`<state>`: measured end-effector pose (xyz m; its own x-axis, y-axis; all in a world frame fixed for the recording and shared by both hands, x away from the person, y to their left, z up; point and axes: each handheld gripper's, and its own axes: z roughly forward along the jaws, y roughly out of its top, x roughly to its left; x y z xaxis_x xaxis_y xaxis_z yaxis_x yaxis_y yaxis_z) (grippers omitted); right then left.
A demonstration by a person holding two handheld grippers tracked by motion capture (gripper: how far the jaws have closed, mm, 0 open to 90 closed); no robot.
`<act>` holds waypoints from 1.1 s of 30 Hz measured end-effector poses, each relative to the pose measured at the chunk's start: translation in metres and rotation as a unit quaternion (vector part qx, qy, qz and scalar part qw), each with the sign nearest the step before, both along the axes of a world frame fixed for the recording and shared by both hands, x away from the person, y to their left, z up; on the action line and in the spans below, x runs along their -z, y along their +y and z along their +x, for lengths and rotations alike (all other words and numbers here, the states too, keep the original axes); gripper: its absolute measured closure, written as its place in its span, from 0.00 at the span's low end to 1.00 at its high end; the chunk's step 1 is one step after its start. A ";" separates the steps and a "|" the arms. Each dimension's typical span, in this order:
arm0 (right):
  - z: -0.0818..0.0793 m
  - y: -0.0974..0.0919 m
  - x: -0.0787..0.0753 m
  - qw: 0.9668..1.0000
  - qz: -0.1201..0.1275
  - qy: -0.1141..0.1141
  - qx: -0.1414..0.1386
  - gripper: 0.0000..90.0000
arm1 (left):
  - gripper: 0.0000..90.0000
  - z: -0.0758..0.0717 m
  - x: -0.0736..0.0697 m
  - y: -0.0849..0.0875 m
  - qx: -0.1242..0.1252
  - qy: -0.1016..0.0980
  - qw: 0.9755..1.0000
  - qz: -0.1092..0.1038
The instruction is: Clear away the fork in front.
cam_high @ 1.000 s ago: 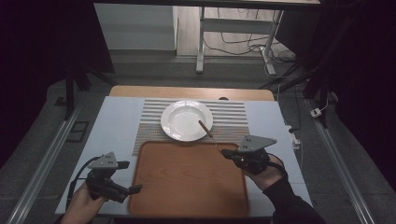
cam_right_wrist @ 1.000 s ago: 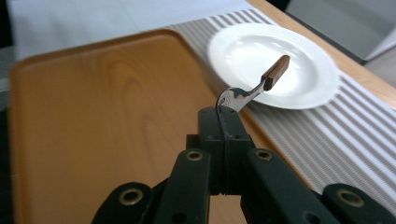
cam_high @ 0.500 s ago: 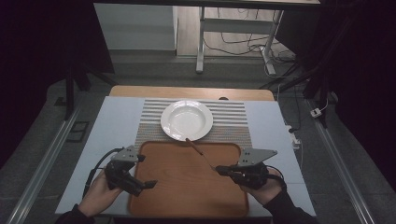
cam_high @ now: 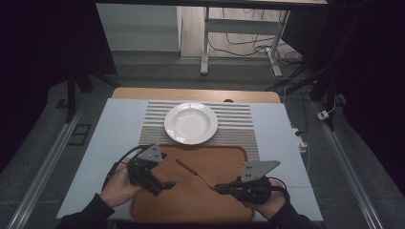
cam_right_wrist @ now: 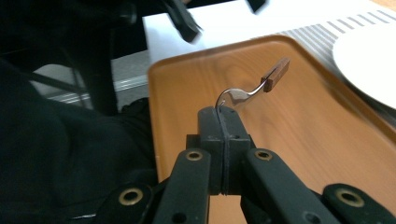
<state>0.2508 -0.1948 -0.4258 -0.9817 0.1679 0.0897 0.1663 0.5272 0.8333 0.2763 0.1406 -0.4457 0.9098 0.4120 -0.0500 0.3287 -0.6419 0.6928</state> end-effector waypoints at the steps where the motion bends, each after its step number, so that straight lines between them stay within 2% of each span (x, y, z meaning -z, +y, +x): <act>1: -0.001 0.001 0.000 1.000 0.002 0.001 -0.007 1.00 | 0.00 0.002 0.001 -0.004 0.012 0.001 1.000 0.004; 3: -0.002 0.003 0.000 1.000 0.002 0.006 -0.020 1.00 | 0.00 0.006 0.005 -0.017 0.043 0.000 0.999 0.017; 4: -0.002 0.003 0.000 1.000 0.002 0.006 -0.020 1.00 | 0.00 0.006 0.005 -0.017 0.043 0.000 0.999 0.017; 5: -0.004 0.005 0.001 0.999 0.001 0.010 -0.031 1.00 | 0.01 0.007 0.007 -0.025 0.067 -0.003 0.997 0.027; 7: -0.005 0.006 0.001 0.999 -0.001 0.015 -0.045 1.00 | 0.04 0.006 0.008 -0.031 0.092 -0.007 0.995 0.031; 8: -0.005 0.007 0.002 0.998 -0.005 0.016 -0.053 1.00 | 0.08 0.006 0.008 -0.031 0.092 -0.007 0.995 0.031; 9: -0.006 0.008 0.002 0.998 -0.007 0.019 -0.058 1.00 | 0.14 0.005 0.008 -0.033 0.108 -0.015 0.993 0.035; 10: -0.006 0.008 0.002 0.998 -0.007 0.019 -0.058 1.00 | 0.14 0.004 0.009 -0.034 0.122 -0.022 0.992 0.038; 11: -0.006 0.010 0.003 0.997 -0.013 0.019 -0.071 1.00 | 0.24 0.003 0.010 -0.035 0.134 -0.023 0.990 0.038; 12: -0.007 0.010 0.004 0.997 -0.014 0.020 -0.074 1.00 | 0.30 0.003 0.010 -0.036 0.144 -0.024 0.988 0.043; 13: -0.007 0.011 0.004 0.997 -0.014 0.022 -0.077 1.00 | 0.35 0.003 0.011 -0.036 0.150 -0.024 0.987 0.043; 15: -0.008 0.012 0.004 0.996 -0.015 0.023 -0.085 1.00 | 0.44 0.001 0.013 -0.038 0.174 -0.023 0.983 0.054; 16: -0.008 0.012 0.004 0.996 -0.015 0.023 -0.085 1.00 | 0.49 0.001 0.013 -0.038 0.174 -0.023 0.983 0.054; 18: -0.009 0.013 0.003 0.995 -0.011 0.026 -0.097 1.00 | 0.58 -0.001 0.014 -0.040 0.189 -0.018 0.980 0.062; 21: -0.010 0.013 0.003 0.994 -0.008 0.027 -0.108 1.00 | 0.71 -0.003 0.017 -0.045 0.228 0.001 0.971 0.077; 22: -0.010 0.014 0.003 0.993 -0.009 0.029 -0.112 1.00 | 0.74 -0.003 0.017 -0.045 0.228 0.001 0.971 0.077; 23: -0.010 0.014 0.003 0.993 -0.011 0.030 -0.117 1.00 | 0.76 -0.004 0.017 -0.046 0.238 0.004 0.968 0.082; 24: -0.010 0.014 0.004 0.992 -0.013 0.030 -0.121 1.00 | 0.77 -0.005 0.018 -0.047 0.243 0.004 0.966 0.086; 25: -0.010 0.015 0.004 0.992 -0.015 0.032 -0.124 1.00 | 0.78 -0.006 0.019 -0.049 0.258 0.010 0.962 0.093; 26: -0.010 0.015 0.005 0.991 -0.020 0.036 -0.129 1.00 | 0.79 -0.006 0.019 -0.049 0.258 0.010 0.962 0.093; 29: -0.010 0.016 0.007 0.990 -0.031 0.036 -0.133 0.98 | 0.83 -0.008 0.023 -0.052 0.281 0.017 0.954 0.106; 30: -0.009 0.015 0.007 0.991 -0.034 0.033 -0.128 0.97 | 0.84 -0.009 0.024 -0.053 0.286 0.018 0.952 0.109; 31: -0.008 0.015 0.008 0.992 -0.032 0.031 -0.121 0.96 | 0.86 -0.010 0.024 -0.053 0.297 0.016 0.948 0.113; 32: -0.007 0.014 0.008 0.992 -0.031 0.030 -0.115 0.95 | 0.87 -0.010 0.024 -0.053 0.297 0.016 0.948 0.113; 33: -0.006 0.012 0.008 0.993 -0.028 0.029 -0.107 0.93 | 0.88 -0.010 0.024 -0.052 0.300 0.015 0.947 0.112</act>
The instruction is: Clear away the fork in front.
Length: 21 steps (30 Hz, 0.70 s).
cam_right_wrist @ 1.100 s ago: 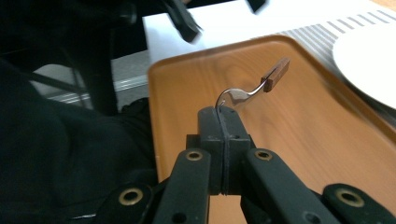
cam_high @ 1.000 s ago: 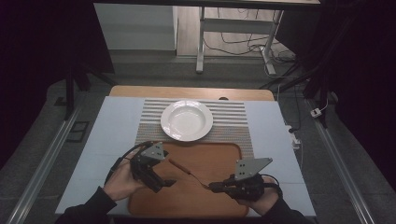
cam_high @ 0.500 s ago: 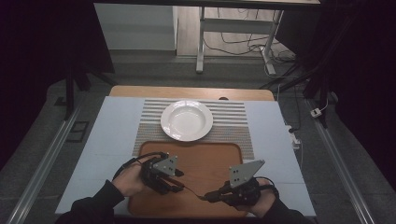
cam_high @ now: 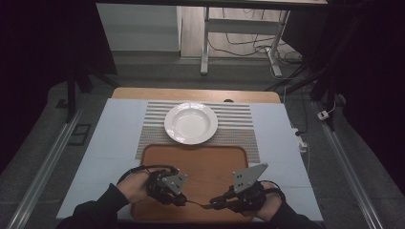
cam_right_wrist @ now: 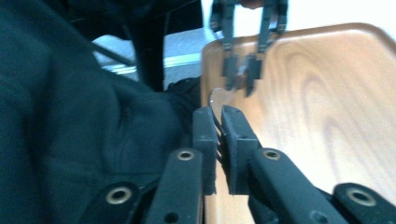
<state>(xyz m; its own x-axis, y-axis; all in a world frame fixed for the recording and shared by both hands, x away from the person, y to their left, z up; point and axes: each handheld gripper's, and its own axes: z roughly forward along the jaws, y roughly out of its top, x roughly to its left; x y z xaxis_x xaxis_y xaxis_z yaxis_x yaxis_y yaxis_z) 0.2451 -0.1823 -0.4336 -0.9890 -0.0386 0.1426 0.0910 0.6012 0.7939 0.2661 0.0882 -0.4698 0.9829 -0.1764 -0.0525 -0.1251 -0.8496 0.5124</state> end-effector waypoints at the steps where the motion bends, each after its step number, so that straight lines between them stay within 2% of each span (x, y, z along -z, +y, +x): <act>1: 0.000 0.000 0.000 1.000 0.000 0.000 0.000 0.93 | 0.88 -0.001 0.000 0.000 0.000 -0.002 1.000 -0.003; 2: 0.002 -0.002 0.000 1.000 0.004 0.000 0.013 0.91 | 0.88 -0.001 -0.001 0.001 -0.005 -0.001 1.000 -0.005; 5: 0.004 -0.003 0.000 1.000 0.011 0.002 0.025 0.89 | 0.88 0.000 -0.001 0.001 -0.014 0.004 1.000 -0.004; 9: 0.005 -0.004 -0.001 0.998 0.011 -0.015 0.063 0.72 | 0.88 0.000 -0.002 0.004 -0.056 0.019 0.998 0.000; 12: 0.008 -0.008 -0.001 0.995 0.013 -0.029 0.096 0.65 | 0.88 0.000 -0.005 0.009 -0.080 0.027 0.996 0.000; 13: 0.008 -0.008 -0.001 0.995 0.013 -0.029 0.096 0.65 | 0.88 0.000 -0.005 0.009 -0.080 0.027 0.996 0.000; 14: 0.010 -0.011 -0.002 0.992 0.008 -0.042 0.119 0.61 | 0.88 -0.001 -0.005 0.011 -0.089 0.028 0.996 0.000; 16: 0.011 -0.015 -0.002 0.988 0.005 -0.047 0.145 0.57 | 0.88 -0.002 -0.006 0.015 -0.111 0.033 0.993 0.002; 17: 0.011 -0.015 -0.002 0.988 0.005 -0.047 0.145 0.57 | 0.88 -0.002 -0.006 0.015 -0.111 0.033 0.993 0.002; 18: 0.011 -0.018 -0.002 0.985 0.005 -0.048 0.165 0.53 | 0.88 -0.003 -0.006 0.018 -0.124 0.032 0.992 0.001; 19: 0.011 -0.019 -0.002 0.983 0.002 -0.052 0.175 0.50 | 0.88 -0.003 -0.006 0.018 -0.124 0.032 0.992 0.001; 21: 0.010 -0.021 -0.002 0.980 0.002 -0.054 0.193 0.45 | 0.88 -0.003 -0.006 0.020 -0.139 0.034 0.990 0.002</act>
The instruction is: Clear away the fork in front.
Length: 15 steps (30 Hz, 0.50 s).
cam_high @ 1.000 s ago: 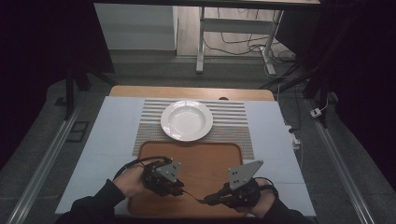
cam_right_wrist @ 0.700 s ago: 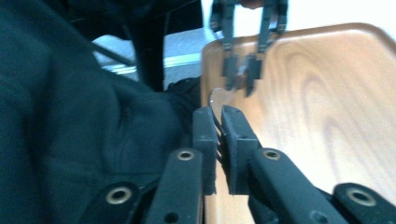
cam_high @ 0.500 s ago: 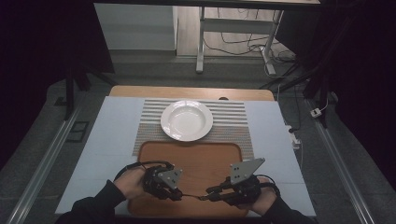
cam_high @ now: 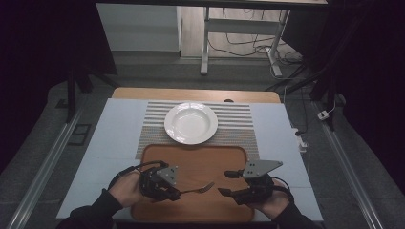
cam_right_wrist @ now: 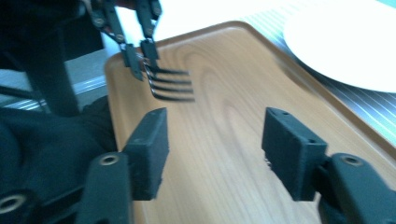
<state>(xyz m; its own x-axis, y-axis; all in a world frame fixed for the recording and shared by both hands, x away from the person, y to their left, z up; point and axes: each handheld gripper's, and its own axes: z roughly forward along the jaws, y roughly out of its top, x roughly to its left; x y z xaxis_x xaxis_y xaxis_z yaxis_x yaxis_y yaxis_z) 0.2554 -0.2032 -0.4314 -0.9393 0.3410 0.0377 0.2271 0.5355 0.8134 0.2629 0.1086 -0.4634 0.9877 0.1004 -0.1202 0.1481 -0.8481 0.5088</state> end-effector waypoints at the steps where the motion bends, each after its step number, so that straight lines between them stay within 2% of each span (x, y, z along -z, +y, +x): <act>1: -0.001 -0.001 0.000 1.000 0.000 -0.001 0.010 0.43 | 0.88 0.000 -0.001 0.002 -0.018 0.004 1.000 0.004; 2: -0.001 -0.001 0.000 1.000 0.000 -0.001 0.010 0.43 | 0.88 0.000 -0.001 0.002 -0.018 0.004 1.000 0.004; 3: -0.002 -0.002 0.001 1.000 -0.004 -0.001 0.030 0.37 | 0.88 -0.001 -0.001 0.004 -0.027 0.008 1.000 0.005; 5: -0.002 -0.003 0.001 0.999 -0.008 0.001 0.037 0.35 | 0.88 -0.001 -0.002 0.007 -0.048 0.011 0.999 0.007; 7: -0.004 -0.005 0.001 0.998 -0.012 -0.003 0.057 0.29 | 0.88 -0.002 -0.002 0.010 -0.063 0.010 0.998 0.010; 10: -0.007 -0.008 0.001 0.997 -0.012 -0.005 0.072 0.27 | 0.88 -0.002 -0.002 0.015 -0.092 0.016 0.996 0.011; 15: -0.010 -0.015 0.003 0.995 -0.019 -0.007 0.102 0.20 | 0.88 -0.004 -0.001 0.021 -0.137 0.024 0.990 0.016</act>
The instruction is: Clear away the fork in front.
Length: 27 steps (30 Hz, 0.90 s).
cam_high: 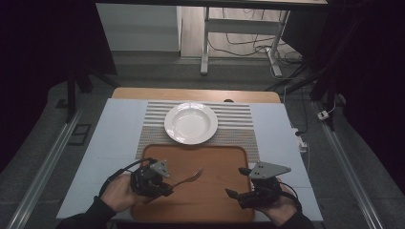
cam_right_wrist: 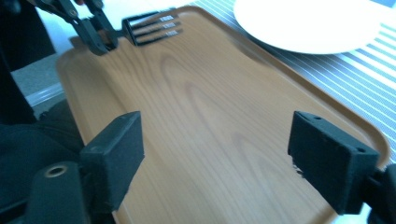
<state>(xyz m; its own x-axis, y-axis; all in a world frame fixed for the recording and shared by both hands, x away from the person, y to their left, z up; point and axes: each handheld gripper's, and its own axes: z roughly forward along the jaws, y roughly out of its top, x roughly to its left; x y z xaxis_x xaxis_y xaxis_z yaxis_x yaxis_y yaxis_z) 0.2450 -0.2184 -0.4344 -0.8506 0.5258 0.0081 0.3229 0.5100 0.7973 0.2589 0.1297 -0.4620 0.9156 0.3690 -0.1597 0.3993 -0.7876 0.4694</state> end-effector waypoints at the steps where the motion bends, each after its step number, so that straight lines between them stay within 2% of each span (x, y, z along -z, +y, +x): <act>1: 0.000 -0.001 0.000 1.000 -0.003 0.000 0.005 0.20 | 0.88 -0.001 0.000 0.001 -0.008 0.002 1.000 0.000; 7: -0.003 -0.009 0.002 1.000 -0.002 0.001 0.028 0.13 | 0.88 -0.004 0.001 0.009 -0.056 0.013 0.998 -0.004; 11: -0.005 -0.015 0.002 0.999 0.002 0.002 0.042 0.10 | 0.88 -0.007 0.002 0.014 -0.094 0.018 0.995 -0.008; 18: -0.010 -0.024 0.001 0.998 0.004 0.003 0.058 0.06 | 0.88 -0.010 0.001 0.024 -0.139 0.025 0.990 -0.013; 22: -0.013 -0.029 0.002 0.997 -0.005 0.002 0.073 0.02 | 0.88 -0.010 0.006 0.027 -0.172 0.039 0.984 -0.018; 27: -0.016 -0.036 0.003 0.996 0.000 0.006 0.091 0.01 | 0.88 -0.003 0.020 0.028 -0.219 0.063 0.974 0.000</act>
<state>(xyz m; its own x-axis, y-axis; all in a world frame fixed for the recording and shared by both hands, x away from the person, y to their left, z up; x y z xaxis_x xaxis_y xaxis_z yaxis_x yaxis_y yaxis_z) 0.2292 -0.2544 -0.4369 -0.7409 0.6714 0.0173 0.4189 0.4418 0.7933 0.2556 0.1581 -0.4815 0.6428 0.7205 -0.2603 0.7518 -0.5282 0.3947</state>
